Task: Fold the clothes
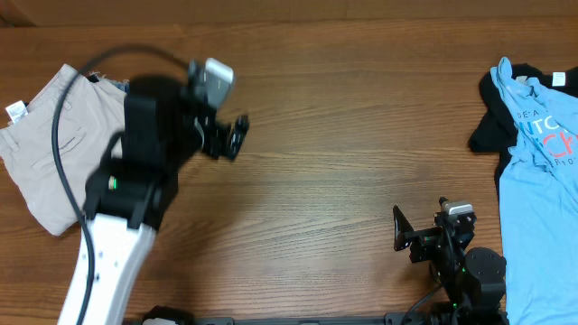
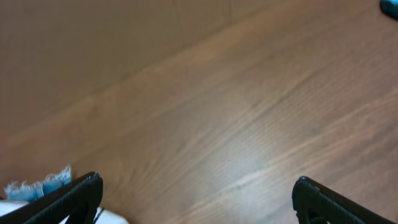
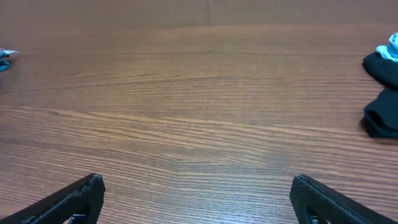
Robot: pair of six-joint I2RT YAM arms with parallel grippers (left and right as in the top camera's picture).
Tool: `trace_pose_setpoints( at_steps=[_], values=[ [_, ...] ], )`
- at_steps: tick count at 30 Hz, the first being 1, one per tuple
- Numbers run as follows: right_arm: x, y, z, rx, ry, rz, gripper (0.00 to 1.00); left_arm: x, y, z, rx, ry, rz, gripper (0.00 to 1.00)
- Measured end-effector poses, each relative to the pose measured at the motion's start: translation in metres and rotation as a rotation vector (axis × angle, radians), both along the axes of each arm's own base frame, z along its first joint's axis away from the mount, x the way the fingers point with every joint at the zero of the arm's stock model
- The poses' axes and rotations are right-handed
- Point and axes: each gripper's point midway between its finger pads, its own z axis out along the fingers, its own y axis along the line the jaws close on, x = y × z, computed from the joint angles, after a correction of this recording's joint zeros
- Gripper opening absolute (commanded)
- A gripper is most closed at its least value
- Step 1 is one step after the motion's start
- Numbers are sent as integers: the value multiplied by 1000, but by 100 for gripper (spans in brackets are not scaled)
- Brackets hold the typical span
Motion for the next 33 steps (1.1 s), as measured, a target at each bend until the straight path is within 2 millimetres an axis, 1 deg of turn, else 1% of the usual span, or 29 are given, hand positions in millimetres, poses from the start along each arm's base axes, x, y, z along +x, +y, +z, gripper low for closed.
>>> trace_pose_setpoints(
  at_steps=[2,4,6,8,9,11,14,16,18,19,21,23,27,29,31,33],
  values=[
    [0,0,0,0,2,0,100,-17,12,-14,-2,-9,23,100],
    [0,0,0,0,1,0,100,-39,30,-29,-8,-22,71,100],
    [0,0,0,0,2,0,100,-57,44,-38,-16,-46,111,100],
    [0,0,0,0,0,0,100,-80,56,-50,-34,-79,152,100],
    [0,0,0,0,2,0,100,-89,59,-53,-42,-99,163,100],
    [0,0,0,0,1,0,100,-100,63,-58,-56,-153,177,100],
    [0,0,0,0,1,0,100,-111,67,-56,-91,-298,195,100],
    [0,0,0,0,1,0,100,-117,68,-55,-115,-391,198,100],
    [0,0,0,0,2,0,100,-122,69,-64,-132,-428,203,100],
    [0,0,0,0,1,-1,100,-125,69,-75,-145,-446,206,100],
    [0,0,0,0,2,-1,100,-126,71,-82,-149,-467,211,100],
    [0,0,0,0,0,-1,100,-124,72,-88,-154,-475,217,100],
    [0,0,0,0,1,0,100,-115,71,-108,-168,-486,224,100],
    [0,0,0,0,1,0,100,-109,71,-113,-196,-522,228,100],
    [0,0,0,0,1,-1,100,-107,71,-125,-222,-504,239,100],
    [0,0,0,0,2,0,100,-107,71,-128,-234,-495,244,100]
  ],
)
